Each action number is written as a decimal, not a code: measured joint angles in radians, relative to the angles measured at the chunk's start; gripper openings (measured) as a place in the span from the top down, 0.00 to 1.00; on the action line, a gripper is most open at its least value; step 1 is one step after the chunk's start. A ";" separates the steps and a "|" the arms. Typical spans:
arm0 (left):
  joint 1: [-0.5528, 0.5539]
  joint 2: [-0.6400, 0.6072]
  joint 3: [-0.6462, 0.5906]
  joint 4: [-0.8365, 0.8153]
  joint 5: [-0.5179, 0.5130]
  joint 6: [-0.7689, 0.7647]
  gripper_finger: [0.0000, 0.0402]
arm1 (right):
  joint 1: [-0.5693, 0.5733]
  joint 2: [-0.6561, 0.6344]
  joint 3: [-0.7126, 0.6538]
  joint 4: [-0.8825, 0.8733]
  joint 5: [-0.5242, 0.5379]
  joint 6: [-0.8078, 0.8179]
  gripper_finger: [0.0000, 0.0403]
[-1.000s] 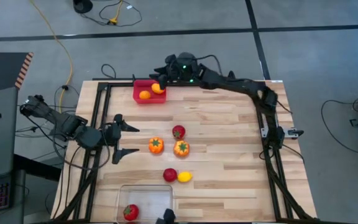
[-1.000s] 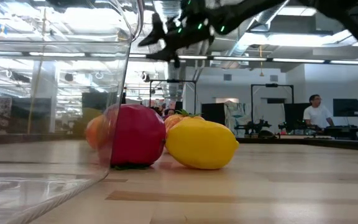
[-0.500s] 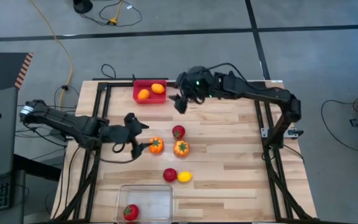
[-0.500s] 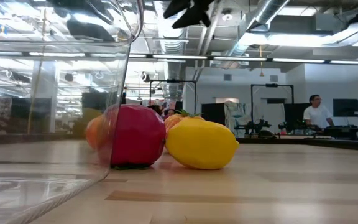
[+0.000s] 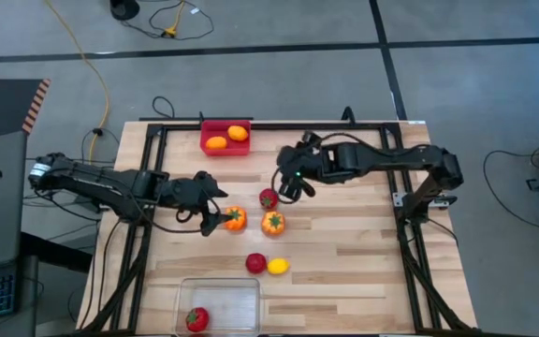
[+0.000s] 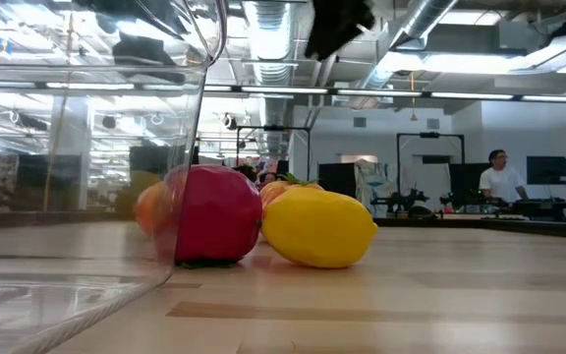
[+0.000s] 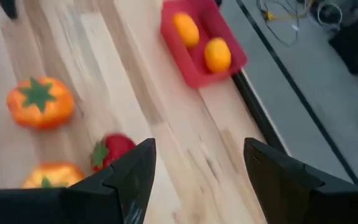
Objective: Sort produce into baskets
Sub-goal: Put the left orange tomato into the transparent bin
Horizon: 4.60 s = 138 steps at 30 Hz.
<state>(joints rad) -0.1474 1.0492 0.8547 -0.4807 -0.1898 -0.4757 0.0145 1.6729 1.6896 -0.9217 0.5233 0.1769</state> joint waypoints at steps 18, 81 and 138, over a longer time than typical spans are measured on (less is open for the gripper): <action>0.000 0.000 -0.028 0.012 0.054 0.087 0.09 | 0.116 -0.376 -0.593 0.315 0.003 0.245 0.33; 0.076 0.442 -0.024 -0.033 0.104 0.246 0.24 | 0.319 -0.085 -0.779 0.737 -0.010 0.267 0.33; -0.572 0.442 0.333 -0.135 0.079 -0.151 0.27 | 0.319 -0.086 -0.778 0.744 -0.010 0.268 0.33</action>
<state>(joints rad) -0.7190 1.4914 1.1873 -0.6160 -0.1113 -0.6263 0.3336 1.5871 0.9112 -0.1776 0.5129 0.4446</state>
